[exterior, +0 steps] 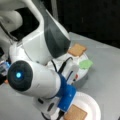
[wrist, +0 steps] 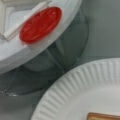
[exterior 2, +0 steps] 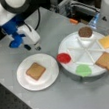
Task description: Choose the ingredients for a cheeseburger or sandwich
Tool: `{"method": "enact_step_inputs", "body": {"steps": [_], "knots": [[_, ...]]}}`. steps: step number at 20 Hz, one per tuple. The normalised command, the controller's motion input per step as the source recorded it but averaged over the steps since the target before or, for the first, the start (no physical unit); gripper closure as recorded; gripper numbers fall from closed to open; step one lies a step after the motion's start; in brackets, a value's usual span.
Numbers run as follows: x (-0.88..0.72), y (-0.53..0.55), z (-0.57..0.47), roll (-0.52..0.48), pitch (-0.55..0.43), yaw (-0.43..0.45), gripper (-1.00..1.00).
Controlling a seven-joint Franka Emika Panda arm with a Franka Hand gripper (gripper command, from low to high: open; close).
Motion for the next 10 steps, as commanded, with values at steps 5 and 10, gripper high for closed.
{"method": "enact_step_inputs", "body": {"steps": [5,10], "knots": [[-0.69,0.38,0.03,-0.529,0.039,-0.198,-1.0],[-0.62,0.41,0.04,-0.596,0.011,-0.106,-1.0]]}}
